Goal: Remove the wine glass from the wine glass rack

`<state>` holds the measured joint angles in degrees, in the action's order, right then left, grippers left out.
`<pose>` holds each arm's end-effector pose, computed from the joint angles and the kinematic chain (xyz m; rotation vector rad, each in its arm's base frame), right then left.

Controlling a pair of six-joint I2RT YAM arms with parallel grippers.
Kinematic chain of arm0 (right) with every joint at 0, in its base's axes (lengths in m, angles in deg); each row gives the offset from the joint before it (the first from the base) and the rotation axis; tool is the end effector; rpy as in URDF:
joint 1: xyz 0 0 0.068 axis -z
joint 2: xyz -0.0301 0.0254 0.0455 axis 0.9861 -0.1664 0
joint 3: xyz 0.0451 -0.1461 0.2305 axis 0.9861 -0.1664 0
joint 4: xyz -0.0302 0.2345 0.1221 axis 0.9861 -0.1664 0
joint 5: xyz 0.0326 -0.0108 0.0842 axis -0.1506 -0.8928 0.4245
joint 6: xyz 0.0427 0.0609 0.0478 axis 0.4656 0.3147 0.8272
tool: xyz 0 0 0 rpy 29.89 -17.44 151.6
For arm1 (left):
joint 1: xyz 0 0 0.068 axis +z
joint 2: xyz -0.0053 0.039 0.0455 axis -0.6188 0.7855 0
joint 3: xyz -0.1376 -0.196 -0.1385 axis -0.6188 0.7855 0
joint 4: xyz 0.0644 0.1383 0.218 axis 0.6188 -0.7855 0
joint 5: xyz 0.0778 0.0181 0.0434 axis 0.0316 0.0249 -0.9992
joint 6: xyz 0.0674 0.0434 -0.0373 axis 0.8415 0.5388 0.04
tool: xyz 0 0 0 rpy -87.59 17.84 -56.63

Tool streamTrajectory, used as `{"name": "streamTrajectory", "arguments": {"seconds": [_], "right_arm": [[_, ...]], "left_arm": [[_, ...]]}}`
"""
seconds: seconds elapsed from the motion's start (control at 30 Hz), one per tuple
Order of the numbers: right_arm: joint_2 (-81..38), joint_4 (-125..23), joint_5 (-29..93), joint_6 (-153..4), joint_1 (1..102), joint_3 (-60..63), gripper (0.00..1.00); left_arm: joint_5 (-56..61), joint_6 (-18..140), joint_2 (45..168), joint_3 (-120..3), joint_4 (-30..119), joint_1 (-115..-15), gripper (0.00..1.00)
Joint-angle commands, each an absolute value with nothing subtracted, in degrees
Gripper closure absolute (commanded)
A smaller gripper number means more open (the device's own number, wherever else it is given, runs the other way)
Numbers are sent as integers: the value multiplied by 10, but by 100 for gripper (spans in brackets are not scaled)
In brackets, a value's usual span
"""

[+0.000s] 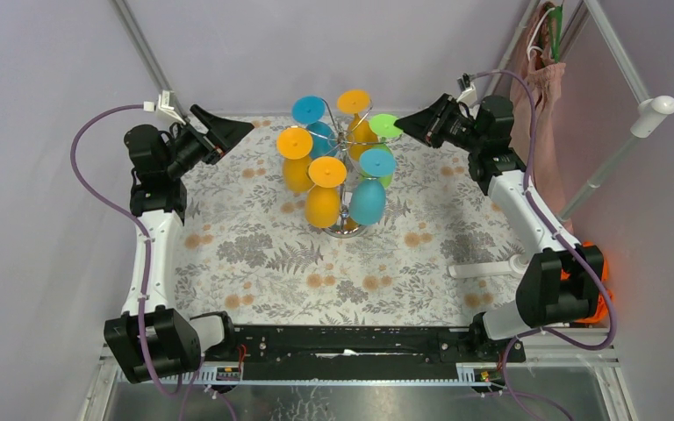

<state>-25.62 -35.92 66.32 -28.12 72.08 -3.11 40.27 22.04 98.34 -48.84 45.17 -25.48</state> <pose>0.3740 0.1083 0.3792 0.0360 1.7552 1.3845 0.3042 0.0110 0.3940 -0.2786 1.6969 -1.1326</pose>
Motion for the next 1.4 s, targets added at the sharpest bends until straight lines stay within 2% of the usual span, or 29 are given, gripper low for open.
{"name": "streamTrajectory", "arguments": {"seconds": [0.0,0.1,0.23,0.27,0.6,0.8,1.2,1.37], "right_arm": [[-237,-357,650,-287,716,-18,77],[-233,-363,645,-287,716,-7,82],[-231,-365,639,-281,716,3,99],[-230,-365,638,-278,716,6,100],[-224,-408,609,-224,717,24,100],[-195,-370,574,-135,716,-18,100],[-148,-442,533,-151,716,-33,100],[-147,-436,564,-149,716,-47,100]], "left_arm": [[400,228,978,-482,456,-250,6],[400,227,977,-481,458,-250,6],[397,229,974,-480,456,-250,6],[397,230,974,-480,455,-250,6],[401,231,978,-482,451,-250,10],[403,237,981,-484,446,-250,6],[404,234,983,-480,446,-250,5],[404,232,981,-476,447,-250,5]]}}
